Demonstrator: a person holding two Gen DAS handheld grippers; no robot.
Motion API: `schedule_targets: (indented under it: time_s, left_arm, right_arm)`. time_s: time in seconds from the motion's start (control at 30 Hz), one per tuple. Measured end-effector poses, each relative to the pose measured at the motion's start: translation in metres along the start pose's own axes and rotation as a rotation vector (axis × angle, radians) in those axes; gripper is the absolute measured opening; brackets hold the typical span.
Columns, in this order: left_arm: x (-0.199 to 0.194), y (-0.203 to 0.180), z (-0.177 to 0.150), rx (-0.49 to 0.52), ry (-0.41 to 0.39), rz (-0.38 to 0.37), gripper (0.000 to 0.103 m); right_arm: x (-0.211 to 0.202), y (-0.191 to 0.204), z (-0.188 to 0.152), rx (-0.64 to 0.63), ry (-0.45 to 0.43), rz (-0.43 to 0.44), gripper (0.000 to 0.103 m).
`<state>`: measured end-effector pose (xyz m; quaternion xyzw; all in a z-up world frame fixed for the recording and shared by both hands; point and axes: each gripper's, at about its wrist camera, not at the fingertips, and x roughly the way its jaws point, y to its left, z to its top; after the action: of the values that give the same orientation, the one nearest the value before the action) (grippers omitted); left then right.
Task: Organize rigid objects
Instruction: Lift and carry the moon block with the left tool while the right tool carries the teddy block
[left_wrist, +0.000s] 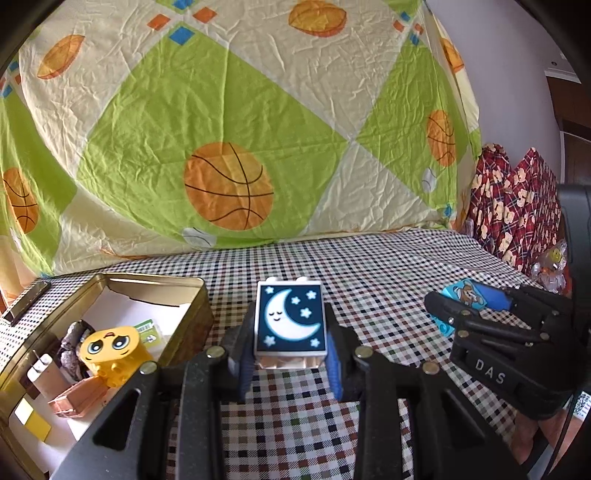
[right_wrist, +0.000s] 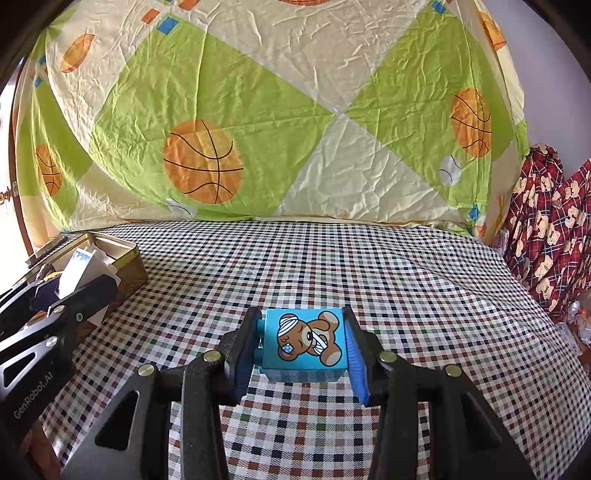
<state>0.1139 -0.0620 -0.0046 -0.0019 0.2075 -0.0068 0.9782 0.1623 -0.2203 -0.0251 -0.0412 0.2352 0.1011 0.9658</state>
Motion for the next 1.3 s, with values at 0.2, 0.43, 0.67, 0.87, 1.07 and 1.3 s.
schedule_targets:
  time_s: [0.2,0.43,0.67,0.87,1.07,1.3]
  left_arm:
    - [-0.014,0.007,-0.003,-0.005,-0.049,0.013,0.031]
    - [-0.025,0.014,-0.006,-0.014,-0.075,0.02,0.031]
    - [-0.033,0.019,-0.009,-0.021,-0.089,0.029,0.031]
    - [-0.037,0.022,-0.011,-0.023,-0.091,0.032,0.031]
    - [-0.041,0.026,-0.013,-0.028,-0.096,0.038,0.031]
    - [-0.048,0.03,-0.015,-0.029,-0.104,0.048,0.031]
  right_arm:
    - [-0.006,0.009,-0.002,-0.011,-0.017,0.003,0.045]
    - [-0.012,0.014,-0.002,-0.01,-0.023,0.023,0.045]
    - [-0.018,0.022,-0.004,-0.022,-0.033,0.042,0.045]
    - [-0.021,0.024,-0.004,-0.026,-0.034,0.051,0.045]
    - [-0.023,0.031,-0.005,-0.041,-0.035,0.052,0.045]
    - [-0.027,0.034,-0.006,-0.047,-0.047,0.053,0.045]
